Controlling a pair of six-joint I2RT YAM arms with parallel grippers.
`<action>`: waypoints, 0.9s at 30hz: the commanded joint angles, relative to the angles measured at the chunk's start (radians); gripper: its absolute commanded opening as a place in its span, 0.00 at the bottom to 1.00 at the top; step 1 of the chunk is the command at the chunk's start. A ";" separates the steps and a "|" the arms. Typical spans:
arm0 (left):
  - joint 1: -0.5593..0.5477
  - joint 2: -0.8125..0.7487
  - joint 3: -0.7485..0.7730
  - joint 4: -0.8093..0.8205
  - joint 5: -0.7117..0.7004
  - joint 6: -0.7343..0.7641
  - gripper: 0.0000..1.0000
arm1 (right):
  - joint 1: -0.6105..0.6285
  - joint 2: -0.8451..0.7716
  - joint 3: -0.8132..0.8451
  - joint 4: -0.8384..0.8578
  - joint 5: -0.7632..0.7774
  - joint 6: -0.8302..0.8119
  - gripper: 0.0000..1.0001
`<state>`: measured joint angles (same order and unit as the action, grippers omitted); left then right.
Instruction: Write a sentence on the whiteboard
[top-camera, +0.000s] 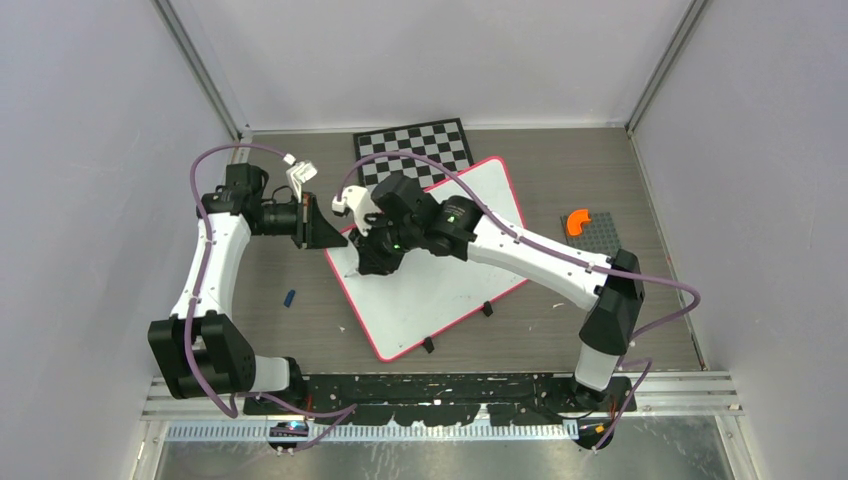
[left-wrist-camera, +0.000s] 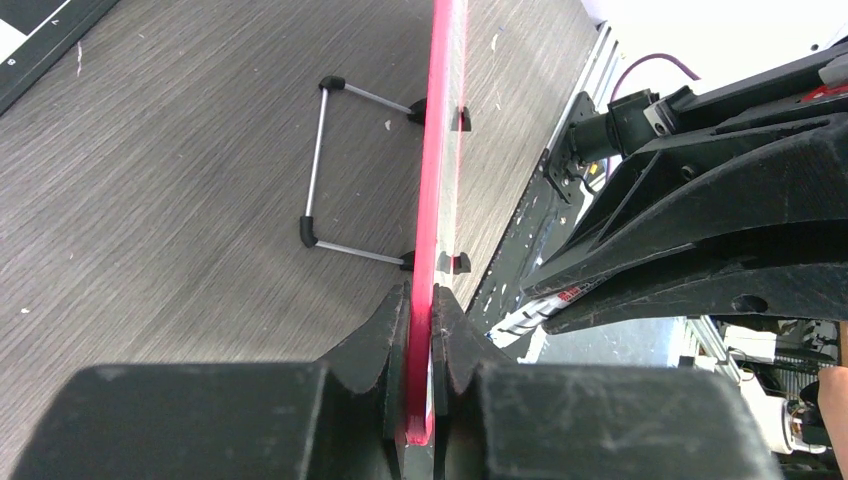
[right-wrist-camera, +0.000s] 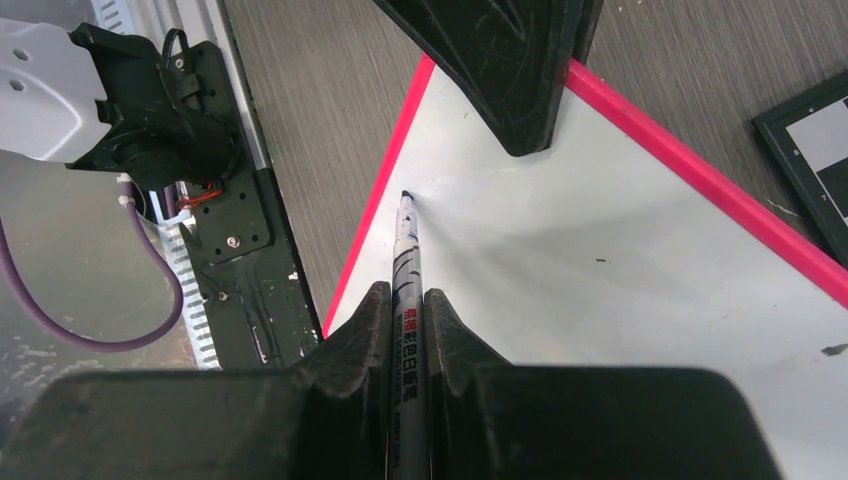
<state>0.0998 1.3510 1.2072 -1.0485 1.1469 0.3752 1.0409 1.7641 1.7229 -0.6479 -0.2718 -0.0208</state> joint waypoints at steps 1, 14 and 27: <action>-0.011 0.010 0.000 -0.021 -0.079 0.031 0.00 | -0.012 0.016 0.054 0.041 0.058 -0.029 0.00; -0.010 0.016 0.009 -0.022 -0.081 0.034 0.00 | -0.066 0.043 0.129 0.021 0.084 -0.032 0.00; -0.010 0.013 0.007 -0.021 -0.085 0.033 0.00 | -0.069 0.005 0.021 0.017 0.053 -0.025 0.00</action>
<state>0.1013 1.3556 1.2076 -1.0477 1.1366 0.3767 0.9844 1.7878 1.8034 -0.6487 -0.2741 -0.0261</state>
